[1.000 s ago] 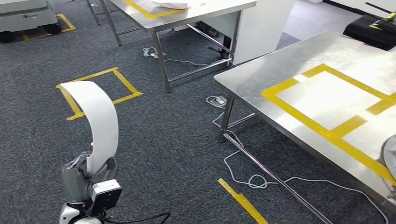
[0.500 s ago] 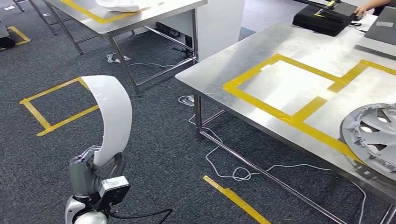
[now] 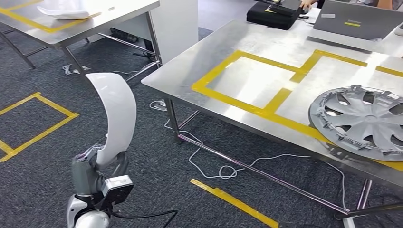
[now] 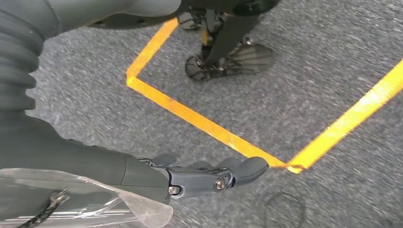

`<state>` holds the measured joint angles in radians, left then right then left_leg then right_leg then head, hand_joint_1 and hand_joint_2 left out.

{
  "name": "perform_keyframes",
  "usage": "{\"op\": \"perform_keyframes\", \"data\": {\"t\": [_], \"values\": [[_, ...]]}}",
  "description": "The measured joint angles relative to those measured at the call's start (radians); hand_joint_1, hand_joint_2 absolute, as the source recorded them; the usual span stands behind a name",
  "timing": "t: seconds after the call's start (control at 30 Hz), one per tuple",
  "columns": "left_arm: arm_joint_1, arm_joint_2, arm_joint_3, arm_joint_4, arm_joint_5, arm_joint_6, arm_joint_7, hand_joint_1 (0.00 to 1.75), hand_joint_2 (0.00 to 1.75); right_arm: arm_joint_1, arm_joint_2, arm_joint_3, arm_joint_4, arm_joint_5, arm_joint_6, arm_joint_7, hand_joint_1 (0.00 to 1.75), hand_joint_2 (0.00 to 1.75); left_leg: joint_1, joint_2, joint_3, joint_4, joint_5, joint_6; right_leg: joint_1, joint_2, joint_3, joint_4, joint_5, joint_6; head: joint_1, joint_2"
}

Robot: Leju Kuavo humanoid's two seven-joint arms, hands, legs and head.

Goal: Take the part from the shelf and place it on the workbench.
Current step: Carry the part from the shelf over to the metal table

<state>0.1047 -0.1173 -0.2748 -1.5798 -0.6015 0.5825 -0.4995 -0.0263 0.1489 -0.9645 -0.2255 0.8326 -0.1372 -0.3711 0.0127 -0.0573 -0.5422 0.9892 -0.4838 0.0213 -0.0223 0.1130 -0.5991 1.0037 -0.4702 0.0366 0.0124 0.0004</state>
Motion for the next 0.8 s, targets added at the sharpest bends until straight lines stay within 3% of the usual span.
{"op": "perform_keyframes", "data": {"t": [0.03,0.1,0.17,0.2,0.23,0.27,0.33,0.4,0.47,0.53,0.6,0.67,0.7,0.73,0.8], "values": [[-0.003,-0.002,0.000,0.002,-0.002,-0.002,0.000,1.75,1.75,0.001,0.000,0.000,0.000,-0.001,-0.002,-0.002,0.00,1.75,0.002,0.014,0.002,-0.006,0.004,0.004,0.002,-0.026,-0.014,0.023,-0.015,0.004,0.004,0.000],[-0.007,-0.005,0.000,0.008,-0.006,-0.005,0.000,1.75,1.75,-0.003,-0.001,-0.001,0.000,-0.001,-0.005,-0.004,0.00,1.75,0.002,0.045,0.004,-0.012,0.007,0.009,0.006,-0.085,-0.068,0.130,-0.072,0.009,0.012,0.000],[-0.008,-0.006,0.000,0.018,-0.010,-0.006,0.000,1.75,1.75,-0.005,-0.001,-0.002,0.000,0.001,-0.007,-0.005,0.00,1.75,-0.001,0.076,0.003,-0.011,0.006,0.011,0.004,-0.105,-0.124,0.249,-0.119,0.015,0.014,0.000],[-0.010,-0.007,0.000,0.023,-0.012,-0.006,0.000,1.75,1.75,-0.004,-0.001,-0.004,0.000,0.002,-0.008,-0.006,0.00,1.75,-0.002,0.090,0.003,-0.011,0.005,0.011,0.004,-0.108,-0.131,0.268,-0.117,0.017,0.014,0.000],[-0.012,-0.008,0.000,0.028,-0.014,-0.006,0.000,1.75,1.75,-0.001,-0.001,-0.006,0.000,0.002,-0.010,-0.008,0.00,1.75,-0.002,0.102,0.004,-0.011,0.005,0.010,0.004,-0.112,-0.116,0.244,-0.098,0.017,0.014,0.000],[-0.015,-0.008,0.000,0.033,-0.016,-0.006,0.000,1.75,1.75,0.001,-0.001,-0.008,0.000,0.003,-0.013,-0.013,0.00,1.75,-0.003,0.113,0.005,-0.010,0.003,0.008,0.003,-0.121,-0.082,0.184,-0.066,0.017,0.014,0.000],[-0.022,-0.012,0.000,0.040,-0.018,-0.006,0.000,1.75,1.75,0.000,-0.003,-0.013,-0.001,0.003,-0.020,-0.034,0.00,1.75,-0.006,0.132,0.009,-0.008,-0.001,0.001,0.007,-0.159,0.000,0.041,-0.018,0.010,0.014,0.000],[-0.027,-0.015,0.000,0.045,-0.023,-0.006,0.000,1.75,1.75,-0.004,-0.003,-0.021,-0.002,-0.003,-0.023,-0.062,0.00,1.75,-0.011,0.148,0.011,-0.005,-0.004,-0.009,0.012,-0.178,0.034,-0.017,-0.009,-0.002,0.013,0.000],[-0.030,-0.017,0.000,0.051,-0.026,-0.006,0.001,1.75,1.75,-0.005,-0.003,-0.030,-0.003,-0.010,-0.023,-0.083,0.00,1.75,-0.012,0.161,0.013,-0.004,-0.005,-0.019,0.013,-0.159,0.030,-0.015,-0.005,-0.014,0.013,0.000],[-0.035,-0.019,0.000,0.055,-0.030,-0.007,0.003,1.75,1.75,-0.004,-0.004,-0.038,-0.004,-0.013,-0.022,-0.092,0.00,1.75,-0.008,0.138,0.006,0.019,-0.029,-0.030,0.009,-0.139,0.028,-0.017,0.001,-0.026,0.011,0.000],[-0.037,-0.019,0.000,0.060,-0.034,-0.008,0.005,1.75,1.75,-0.006,-0.004,-0.044,-0.005,-0.013,-0.021,-0.096,0.00,1.75,-0.004,0.090,-0.034,0.120,-0.093,-0.037,0.007,-0.118,0.025,-0.019,0.006,-0.034,0.009,0.000],[-0.037,-0.018,0.001,0.066,-0.036,-0.008,0.008,1.75,1.75,-0.007,-0.004,-0.048,-0.006,-0.013,-0.019,-0.097,0.00,1.75,-0.003,0.068,-0.093,0.253,-0.151,-0.038,0.008,-0.094,0.021,-0.019,0.009,-0.039,0.009,0.000],[-0.037,-0.018,0.001,0.069,-0.036,-0.008,0.010,1.75,1.75,-0.006,-0.004,-0.050,-0.006,-0.012,-0.019,-0.098,0.00,1.75,-0.003,0.065,-0.108,0.285,-0.155,-0.037,0.009,-0.081,0.021,-0.018,0.010,-0.039,0.009,0.000],[-0.037,-0.018,0.001,0.071,-0.036,-0.008,0.011,1.75,1.75,-0.005,-0.004,-0.051,-0.006,-0.012,-0.019,-0.098,0.00,1.75,-0.003,0.063,-0.105,0.278,-0.138,-0.035,0.010,-0.068,0.020,-0.018,0.011,-0.039,0.009,0.000],[-0.038,-0.018,0.001,0.075,-0.037,-0.008,0.013,1.75,1.75,-0.003,-0.003,-0.055,-0.006,-0.011,-0.019,-0.097,0.00,1.75,-0.003,0.043,-0.052,0.163,-0.063,-0.025,0.011,-0.041,0.020,-0.017,0.013,-0.037,0.009,0.000]]}}
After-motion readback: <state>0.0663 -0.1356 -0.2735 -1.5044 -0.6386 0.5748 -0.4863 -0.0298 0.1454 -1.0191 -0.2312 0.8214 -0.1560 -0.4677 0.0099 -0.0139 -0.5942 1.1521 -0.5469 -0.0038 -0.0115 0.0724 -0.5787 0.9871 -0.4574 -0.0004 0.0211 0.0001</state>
